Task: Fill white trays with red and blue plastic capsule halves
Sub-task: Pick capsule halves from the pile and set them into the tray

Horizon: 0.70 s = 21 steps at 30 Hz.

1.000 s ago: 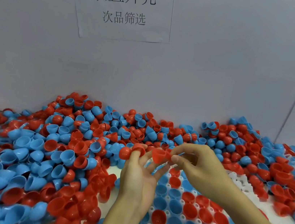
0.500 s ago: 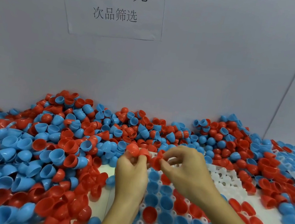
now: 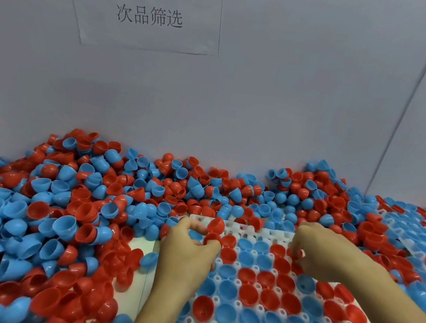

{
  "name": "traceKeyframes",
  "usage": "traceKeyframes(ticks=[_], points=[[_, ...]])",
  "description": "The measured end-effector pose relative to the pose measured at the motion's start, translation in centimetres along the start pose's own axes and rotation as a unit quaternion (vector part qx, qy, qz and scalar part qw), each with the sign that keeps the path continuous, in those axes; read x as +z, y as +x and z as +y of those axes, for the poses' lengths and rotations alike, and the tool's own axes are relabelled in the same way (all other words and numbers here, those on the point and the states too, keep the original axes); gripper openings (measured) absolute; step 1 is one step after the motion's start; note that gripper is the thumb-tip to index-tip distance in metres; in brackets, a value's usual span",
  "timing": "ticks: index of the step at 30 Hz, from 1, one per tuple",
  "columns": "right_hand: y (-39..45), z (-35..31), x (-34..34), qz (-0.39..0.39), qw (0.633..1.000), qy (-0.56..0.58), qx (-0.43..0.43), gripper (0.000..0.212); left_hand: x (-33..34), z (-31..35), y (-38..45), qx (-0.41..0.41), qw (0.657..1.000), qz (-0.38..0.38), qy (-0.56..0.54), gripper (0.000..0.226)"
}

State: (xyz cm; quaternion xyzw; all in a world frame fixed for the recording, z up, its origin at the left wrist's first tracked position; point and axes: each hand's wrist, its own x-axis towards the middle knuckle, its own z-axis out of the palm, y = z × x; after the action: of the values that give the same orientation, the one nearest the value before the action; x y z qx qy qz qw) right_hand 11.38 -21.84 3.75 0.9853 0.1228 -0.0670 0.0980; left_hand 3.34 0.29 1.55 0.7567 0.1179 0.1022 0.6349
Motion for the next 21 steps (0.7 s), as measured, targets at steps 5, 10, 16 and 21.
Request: traceKeyframes(ticks=[5, 10, 16, 21], points=[[-2.4, -3.0, -2.7, 0.205, 0.95, 0.22, -0.086, 0.018, 0.4, -0.1, 0.2, 0.011, 0.997, 0.027, 0.066, 0.006], [-2.9, -8.4, -2.8, 0.156, 0.909, 0.348, -0.168, 0.014, 1.0, -0.1, -0.1, 0.027, 0.992, 0.01, 0.125, 0.014], [-2.6, -6.7, -2.4, 0.102, 0.892, 0.414, -0.151, 0.011, 0.4, 0.2, -0.1, -0.044, 0.991, -0.13, -0.003, 0.01], [-3.0, -5.5, -2.3, 0.084, 0.907, 0.382, -0.154, 0.014, 0.8, 0.6, -0.4, -0.073, 0.978, -0.184, -0.07, 0.017]])
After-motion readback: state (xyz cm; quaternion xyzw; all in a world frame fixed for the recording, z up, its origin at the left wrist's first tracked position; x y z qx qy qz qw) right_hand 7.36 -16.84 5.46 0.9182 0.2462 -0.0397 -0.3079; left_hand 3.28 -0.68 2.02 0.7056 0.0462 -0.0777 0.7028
